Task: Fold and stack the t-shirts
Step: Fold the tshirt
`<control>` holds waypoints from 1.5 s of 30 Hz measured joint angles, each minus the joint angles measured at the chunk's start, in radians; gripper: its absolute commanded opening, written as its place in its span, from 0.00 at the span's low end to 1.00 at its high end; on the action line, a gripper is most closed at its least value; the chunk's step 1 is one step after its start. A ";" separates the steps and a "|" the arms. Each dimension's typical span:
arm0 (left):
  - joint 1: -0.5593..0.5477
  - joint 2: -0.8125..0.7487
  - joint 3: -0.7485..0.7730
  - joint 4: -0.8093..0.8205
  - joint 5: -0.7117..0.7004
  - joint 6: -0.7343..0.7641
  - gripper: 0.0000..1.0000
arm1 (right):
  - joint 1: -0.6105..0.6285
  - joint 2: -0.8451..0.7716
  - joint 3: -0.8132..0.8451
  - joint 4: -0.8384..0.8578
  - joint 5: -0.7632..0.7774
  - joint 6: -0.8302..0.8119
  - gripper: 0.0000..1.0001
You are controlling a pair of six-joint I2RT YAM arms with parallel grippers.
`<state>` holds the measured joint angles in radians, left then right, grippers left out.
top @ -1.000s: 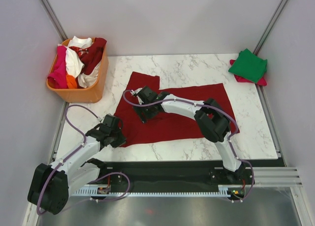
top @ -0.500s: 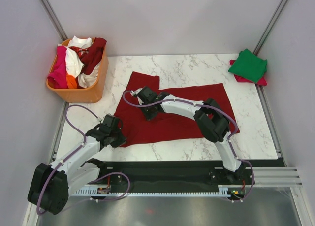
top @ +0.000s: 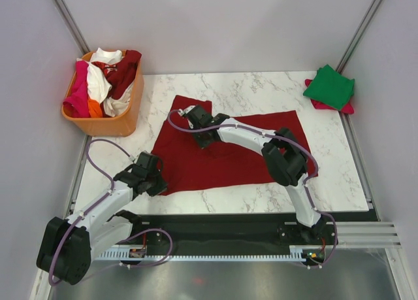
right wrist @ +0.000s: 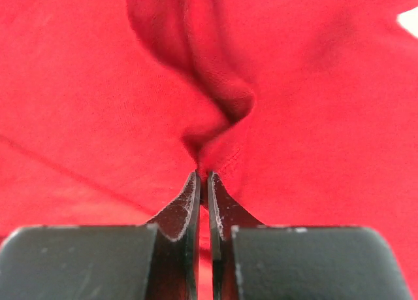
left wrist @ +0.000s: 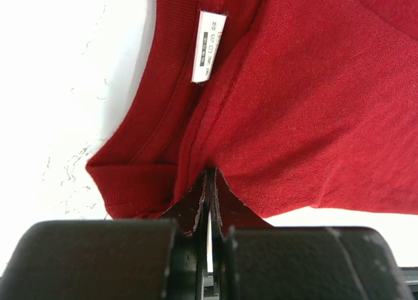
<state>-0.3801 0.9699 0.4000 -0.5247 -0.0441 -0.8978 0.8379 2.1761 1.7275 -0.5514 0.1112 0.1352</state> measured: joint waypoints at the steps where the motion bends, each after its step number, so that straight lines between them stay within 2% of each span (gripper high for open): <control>1: 0.000 0.000 0.000 0.000 0.000 0.000 0.02 | -0.012 0.000 0.010 -0.004 0.002 -0.001 0.10; 4: 0.000 0.000 0.000 0.000 0.000 0.000 0.02 | -0.051 0.001 0.037 -0.006 0.006 -0.001 0.20; 5: 0.000 0.000 0.000 0.000 0.000 0.000 0.02 | -0.064 0.006 0.047 -0.008 0.013 -0.001 0.30; 6: 0.000 0.000 0.000 0.000 0.000 0.000 0.02 | -0.076 0.013 0.058 -0.009 0.021 0.000 0.52; 8: 0.000 0.000 0.000 0.000 0.000 0.000 0.02 | -0.095 0.029 0.074 -0.010 0.038 0.007 0.66; 9: 0.000 0.000 0.000 0.000 0.000 0.000 0.02 | -0.103 0.037 0.078 -0.011 0.050 0.010 0.77; 12: -0.002 0.002 0.002 -0.002 0.000 0.000 0.02 | -0.119 0.055 0.082 -0.033 0.103 0.017 0.89; 14: -0.002 0.006 0.012 -0.012 0.001 0.001 0.16 | -0.124 0.056 0.083 -0.050 0.146 0.020 0.89; 15: -0.003 0.008 0.020 -0.021 0.001 0.004 0.38 | -0.129 0.056 0.087 -0.060 0.174 0.026 0.90; 17: -0.005 0.009 0.046 -0.044 0.003 0.016 0.62 | -0.136 0.049 0.091 -0.067 0.218 0.034 0.90; 18: -0.007 0.009 0.063 -0.061 0.003 0.016 0.80 | -0.140 0.042 0.090 -0.072 0.236 0.037 0.91; 20: -0.008 0.007 0.125 -0.103 -0.004 0.026 0.90 | -0.150 0.008 0.069 -0.077 0.261 0.043 0.91; 23: -0.009 -0.010 0.238 -0.148 -0.038 0.037 0.93 | -0.172 -0.117 -0.021 -0.077 0.287 0.058 0.98; 25: -0.009 -0.012 0.311 -0.160 -0.066 0.052 0.88 | -0.195 -0.219 -0.093 -0.066 0.292 0.074 0.98; 28: -0.008 0.081 0.475 -0.173 -0.099 0.102 0.88 | -0.277 -0.398 -0.235 -0.037 0.264 0.124 0.98; 32: -0.007 0.338 0.748 -0.150 -0.137 0.208 0.88 | -0.512 -0.554 -0.431 0.031 0.137 0.202 0.98; 35: 0.018 0.576 0.995 -0.123 -0.154 0.316 0.86 | -0.649 -0.592 -0.556 0.040 0.075 0.240 0.98; 41: 0.171 1.016 1.462 -0.056 -0.041 0.470 0.86 | -0.608 -0.696 -0.697 0.006 -0.071 0.270 0.98; 45: 0.252 1.252 1.666 -0.046 0.077 0.540 0.86 | -0.605 -0.854 -0.708 -0.024 -0.119 0.270 0.98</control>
<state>-0.1284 2.2223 2.0659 -0.5709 0.0330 -0.3580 0.2329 1.3224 1.0191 -0.5755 -0.0082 0.4049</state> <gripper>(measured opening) 0.860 0.979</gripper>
